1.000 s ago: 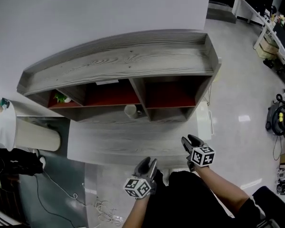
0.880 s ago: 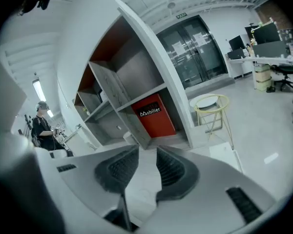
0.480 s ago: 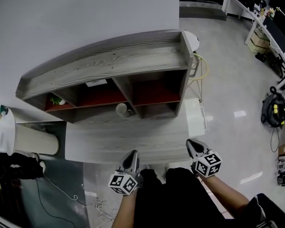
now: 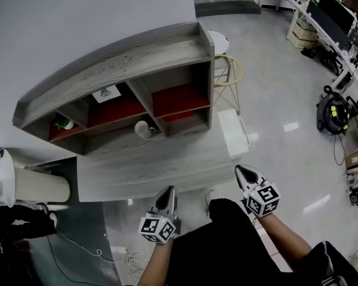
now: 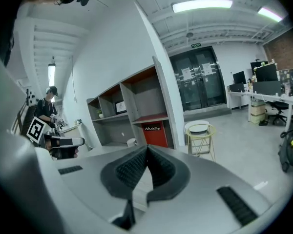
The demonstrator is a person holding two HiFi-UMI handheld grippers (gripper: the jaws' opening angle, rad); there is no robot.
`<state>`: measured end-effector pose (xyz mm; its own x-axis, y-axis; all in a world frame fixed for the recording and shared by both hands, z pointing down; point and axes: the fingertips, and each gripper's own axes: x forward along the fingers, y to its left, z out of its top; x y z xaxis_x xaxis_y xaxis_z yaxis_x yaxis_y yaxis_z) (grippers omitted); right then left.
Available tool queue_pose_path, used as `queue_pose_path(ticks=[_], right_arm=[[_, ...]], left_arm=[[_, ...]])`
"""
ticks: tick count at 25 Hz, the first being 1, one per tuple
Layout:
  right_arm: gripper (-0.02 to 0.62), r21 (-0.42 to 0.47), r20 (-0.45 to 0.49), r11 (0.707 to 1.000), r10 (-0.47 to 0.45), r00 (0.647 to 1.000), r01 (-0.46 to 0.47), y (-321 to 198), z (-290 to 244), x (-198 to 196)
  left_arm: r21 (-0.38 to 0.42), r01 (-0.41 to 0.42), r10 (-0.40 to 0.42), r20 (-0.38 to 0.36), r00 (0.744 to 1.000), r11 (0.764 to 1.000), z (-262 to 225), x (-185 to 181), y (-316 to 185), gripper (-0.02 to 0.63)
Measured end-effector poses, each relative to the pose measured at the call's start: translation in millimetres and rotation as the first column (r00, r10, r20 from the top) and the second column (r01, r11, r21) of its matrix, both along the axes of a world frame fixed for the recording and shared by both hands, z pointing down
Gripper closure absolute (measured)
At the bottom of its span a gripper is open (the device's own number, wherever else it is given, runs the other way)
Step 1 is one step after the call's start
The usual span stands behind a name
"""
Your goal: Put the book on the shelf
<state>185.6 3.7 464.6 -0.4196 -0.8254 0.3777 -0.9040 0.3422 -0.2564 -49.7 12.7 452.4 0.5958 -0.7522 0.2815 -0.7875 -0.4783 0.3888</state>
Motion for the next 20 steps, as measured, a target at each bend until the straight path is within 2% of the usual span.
queue_pose_path(ticks=[5,10,14,20], right_arm=[[0.595,0.007,0.007,0.998,0.069,0.998,-0.069,68,-15,-21],[0.595,-0.002,-0.004,0.998,0.070,0.998,-0.070,143,-12,-74],[0.595,0.002,-0.038,0.998,0.058,0.998,-0.058,199,-10,-113],[0.595,0.006,-0.087,0.997,0.084,0.993,-0.083,250,-12,-127]], left_arm=[[0.056,-0.011,0.010,0.011,1.000,0.998,-19,-29,54,0.588],[0.070,0.035,-0.034,-0.017,0.999,0.997,-21,-72,118,0.588],[0.104,0.028,-0.028,0.000,1.000,0.994,-22,-100,165,0.589],[0.114,0.012,-0.014,0.014,1.000,0.993,-17,-126,216,0.589]])
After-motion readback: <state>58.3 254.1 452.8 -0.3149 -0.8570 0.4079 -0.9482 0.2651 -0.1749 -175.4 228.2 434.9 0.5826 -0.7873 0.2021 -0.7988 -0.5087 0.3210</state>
